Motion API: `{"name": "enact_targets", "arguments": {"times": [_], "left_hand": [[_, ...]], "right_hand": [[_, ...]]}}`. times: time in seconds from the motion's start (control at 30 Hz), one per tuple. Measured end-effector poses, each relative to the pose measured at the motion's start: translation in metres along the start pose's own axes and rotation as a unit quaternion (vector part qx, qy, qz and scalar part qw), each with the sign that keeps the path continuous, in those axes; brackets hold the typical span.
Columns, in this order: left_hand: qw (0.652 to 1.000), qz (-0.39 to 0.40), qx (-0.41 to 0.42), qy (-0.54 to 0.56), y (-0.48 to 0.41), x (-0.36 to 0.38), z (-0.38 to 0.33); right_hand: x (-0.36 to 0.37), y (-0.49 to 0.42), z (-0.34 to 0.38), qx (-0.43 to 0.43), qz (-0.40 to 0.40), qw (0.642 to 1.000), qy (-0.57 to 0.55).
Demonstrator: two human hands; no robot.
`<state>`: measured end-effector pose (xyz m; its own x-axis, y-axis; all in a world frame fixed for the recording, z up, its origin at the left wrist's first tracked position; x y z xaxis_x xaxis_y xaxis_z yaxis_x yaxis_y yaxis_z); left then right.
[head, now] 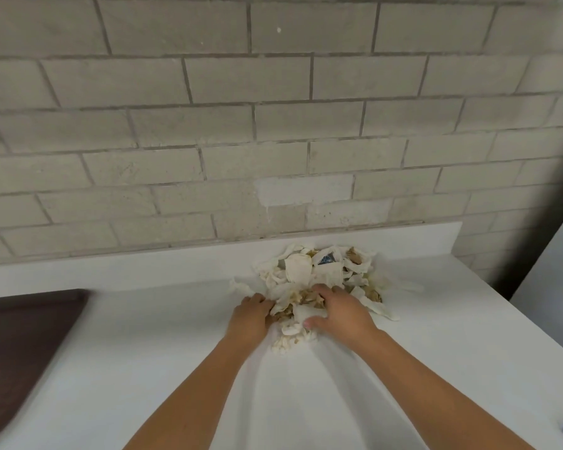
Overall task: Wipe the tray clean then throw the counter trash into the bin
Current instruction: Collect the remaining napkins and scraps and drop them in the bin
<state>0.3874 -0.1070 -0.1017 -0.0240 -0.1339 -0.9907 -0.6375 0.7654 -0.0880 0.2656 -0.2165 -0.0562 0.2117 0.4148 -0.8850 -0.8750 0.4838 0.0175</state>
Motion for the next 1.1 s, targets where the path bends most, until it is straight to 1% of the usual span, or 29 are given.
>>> {"name": "enact_targets", "arguments": {"times": [0.07,0.1,0.17,0.23,0.33,0.43,0.57,0.73,0.83,0.9,0.97,1.03,1.1], "left_hand": [[0.997,-0.041,-0.004,0.067,0.005,-0.004,0.007],[0.993,-0.056,-0.013,0.105,0.008,-0.006,0.011],[0.980,-0.080,-0.037,0.177,0.016,-0.014,0.020],[0.961,-0.092,-0.085,0.248,0.025,-0.021,0.031],[0.916,-0.100,-0.168,0.349,0.035,-0.024,0.049],[0.868,-0.122,-0.207,0.435,0.042,-0.032,0.059],[0.839,-0.168,-0.234,0.461,0.048,-0.047,0.070],[0.843,-0.185,-0.251,0.439,0.050,-0.055,0.079],[0.860,-0.172,-0.267,0.400,0.050,-0.051,0.085],[0.879,-0.151,-0.271,0.362,0.051,-0.045,0.086],[0.901,-0.133,-0.254,0.327,0.051,-0.040,0.082],[0.931,-0.121,-0.211,0.272,0.050,-0.037,0.071],[0.962,-0.117,-0.148,0.199,0.050,-0.035,0.056]], "right_hand": [[0.016,-0.009,-0.004,0.024,0.048,0.998,0.037],[0.021,-0.012,-0.005,0.027,0.056,0.997,0.046],[0.024,-0.017,-0.005,0.022,0.048,0.997,0.054],[0.023,-0.017,-0.002,0.006,0.024,0.998,0.064],[0.023,-0.017,0.001,-0.006,0.003,0.997,0.075],[0.018,-0.016,0.000,-0.001,-0.008,0.999,0.033],[-0.001,-0.014,-0.002,0.006,-0.054,0.997,-0.047],[-0.015,-0.010,-0.010,0.016,-0.093,0.987,-0.132],[-0.025,-0.001,-0.014,0.039,-0.136,0.961,-0.236],[-0.032,0.005,-0.015,0.057,-0.160,0.942,-0.288],[-0.040,0.011,-0.012,0.048,-0.180,0.921,-0.342],[-0.046,0.017,-0.010,0.043,-0.196,0.887,-0.415],[-0.050,0.022,-0.011,0.049,-0.200,0.854,-0.479]]}}
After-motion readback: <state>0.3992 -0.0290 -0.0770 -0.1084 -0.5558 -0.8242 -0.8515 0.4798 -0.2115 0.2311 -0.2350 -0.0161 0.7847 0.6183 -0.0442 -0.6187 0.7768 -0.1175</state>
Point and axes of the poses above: each hand's wrist, its own y-axis away from the middle knuckle, its own x-axis out of the palm, z = x × y, the point moved 10 cm from there along -y, towards the middle knuckle, and after that the axes turned 8 degrees about -y, right-handed, at the moved point
